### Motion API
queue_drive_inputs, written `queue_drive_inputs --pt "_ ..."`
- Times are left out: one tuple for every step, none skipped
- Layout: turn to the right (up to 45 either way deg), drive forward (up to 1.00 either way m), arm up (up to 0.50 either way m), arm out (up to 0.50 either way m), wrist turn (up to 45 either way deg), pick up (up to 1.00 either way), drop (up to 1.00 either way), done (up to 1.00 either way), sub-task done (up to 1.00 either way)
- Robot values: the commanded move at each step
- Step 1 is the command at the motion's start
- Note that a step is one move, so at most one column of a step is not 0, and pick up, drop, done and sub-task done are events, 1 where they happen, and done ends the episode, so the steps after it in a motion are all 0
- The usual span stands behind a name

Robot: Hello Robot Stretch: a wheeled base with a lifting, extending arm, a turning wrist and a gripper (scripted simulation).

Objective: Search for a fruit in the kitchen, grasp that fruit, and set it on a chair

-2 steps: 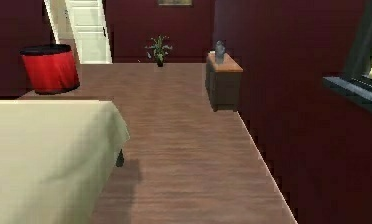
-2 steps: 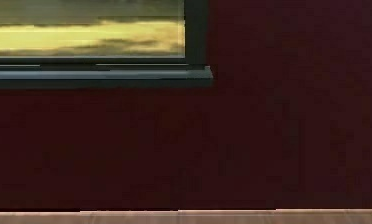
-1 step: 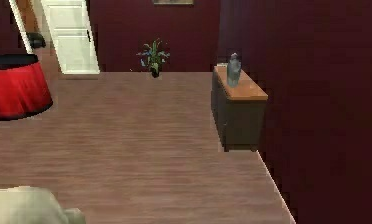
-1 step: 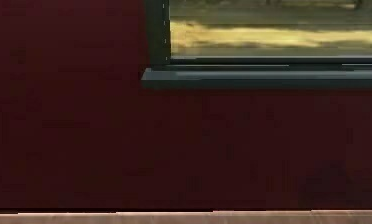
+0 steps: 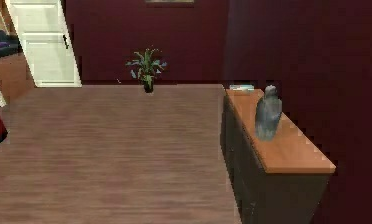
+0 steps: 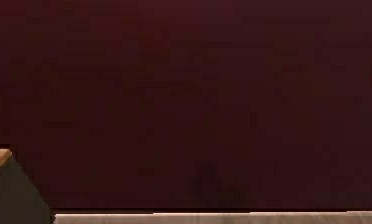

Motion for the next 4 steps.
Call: queue_drive_inputs --pt "-36.0 0.00 0.00 0.00 0.0 0.00 0.00 0.00 0.00" --pt "0.0 1.00 0.00 0.00 0.0 0.00 0.00 0.00 0.00" --pt "0.0 1.00 0.00 0.00 0.0 0.00 0.00 0.00 0.00" --pt "-3.0 0.00 0.00 0.00 0.0 0.00 0.00 0.00 0.00"
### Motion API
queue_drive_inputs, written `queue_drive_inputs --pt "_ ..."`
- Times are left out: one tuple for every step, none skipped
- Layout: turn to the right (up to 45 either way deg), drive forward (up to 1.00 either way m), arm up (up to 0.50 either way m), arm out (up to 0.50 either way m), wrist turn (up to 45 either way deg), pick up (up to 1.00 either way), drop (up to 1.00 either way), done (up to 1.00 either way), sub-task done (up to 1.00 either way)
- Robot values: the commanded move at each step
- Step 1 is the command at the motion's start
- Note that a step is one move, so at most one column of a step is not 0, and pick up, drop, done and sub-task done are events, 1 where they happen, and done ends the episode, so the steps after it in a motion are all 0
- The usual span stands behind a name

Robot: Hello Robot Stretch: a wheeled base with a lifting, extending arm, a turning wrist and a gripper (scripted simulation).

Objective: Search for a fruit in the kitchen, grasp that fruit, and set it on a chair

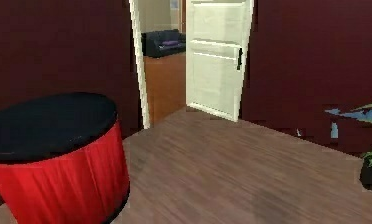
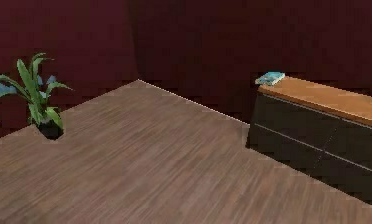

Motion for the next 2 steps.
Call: queue_drive_inputs --pt "0.0 0.75 0.00 0.00 0.0 0.00 0.00 0.00 0.00" --pt "33.0 0.00 0.00 0.00 0.0 0.00 0.00 0.00 0.00"
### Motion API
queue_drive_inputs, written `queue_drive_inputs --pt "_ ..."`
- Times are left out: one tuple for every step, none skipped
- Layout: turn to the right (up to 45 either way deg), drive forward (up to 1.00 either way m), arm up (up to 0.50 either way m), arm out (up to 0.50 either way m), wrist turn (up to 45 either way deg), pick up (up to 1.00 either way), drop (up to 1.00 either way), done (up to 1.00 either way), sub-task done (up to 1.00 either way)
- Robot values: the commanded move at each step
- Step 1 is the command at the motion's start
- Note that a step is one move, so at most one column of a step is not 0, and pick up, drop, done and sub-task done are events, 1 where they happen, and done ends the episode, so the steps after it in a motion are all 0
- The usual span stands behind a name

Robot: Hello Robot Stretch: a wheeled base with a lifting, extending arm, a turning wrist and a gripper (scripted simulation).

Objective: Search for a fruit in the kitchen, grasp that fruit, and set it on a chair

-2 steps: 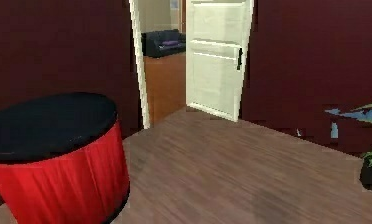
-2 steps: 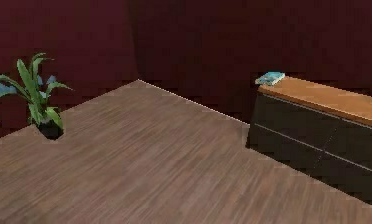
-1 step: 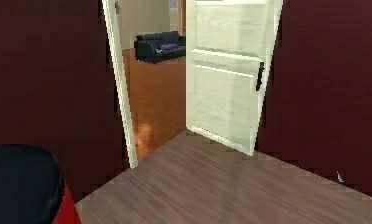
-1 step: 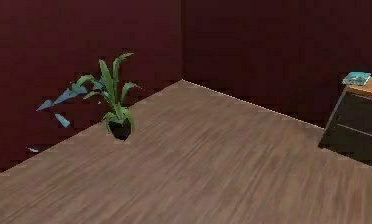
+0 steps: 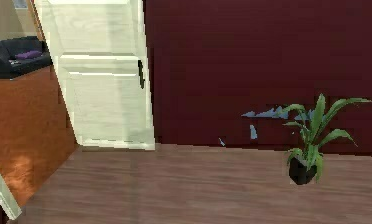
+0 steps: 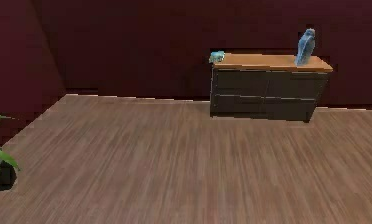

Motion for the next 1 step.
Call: queue_drive_inputs --pt "0.0 0.30 0.00 0.00 0.0 0.00 0.00 0.00 0.00"
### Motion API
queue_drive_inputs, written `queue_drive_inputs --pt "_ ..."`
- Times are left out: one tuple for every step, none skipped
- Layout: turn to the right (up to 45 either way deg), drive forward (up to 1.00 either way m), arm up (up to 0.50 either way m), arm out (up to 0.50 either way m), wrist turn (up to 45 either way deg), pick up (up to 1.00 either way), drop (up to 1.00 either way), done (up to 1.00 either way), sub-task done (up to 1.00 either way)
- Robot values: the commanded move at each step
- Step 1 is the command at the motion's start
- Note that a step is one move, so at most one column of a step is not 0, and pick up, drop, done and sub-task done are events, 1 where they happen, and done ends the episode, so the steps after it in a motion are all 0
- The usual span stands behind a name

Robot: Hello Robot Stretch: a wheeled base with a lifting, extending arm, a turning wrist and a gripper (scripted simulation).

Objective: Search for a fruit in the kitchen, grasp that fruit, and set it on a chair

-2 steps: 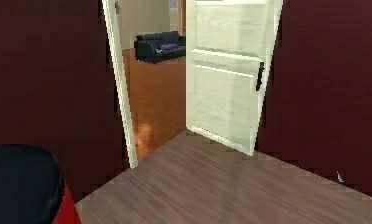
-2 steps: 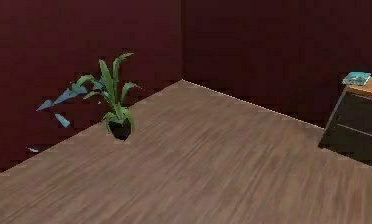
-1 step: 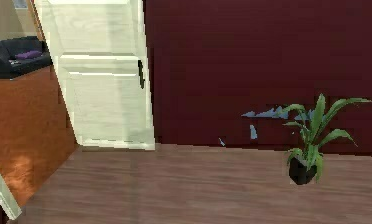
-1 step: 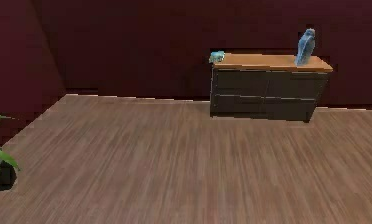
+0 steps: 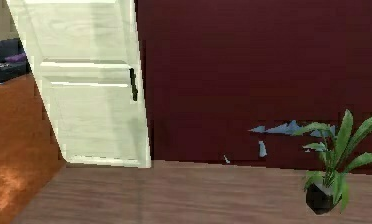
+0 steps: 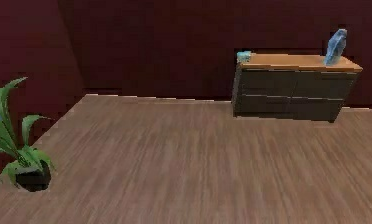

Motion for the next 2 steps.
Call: queue_drive_inputs --pt "-36.0 0.00 0.00 0.00 0.0 0.00 0.00 0.00 0.00" --pt "0.0 0.45 0.00 0.00 0.0 0.00 0.00 0.00 0.00"
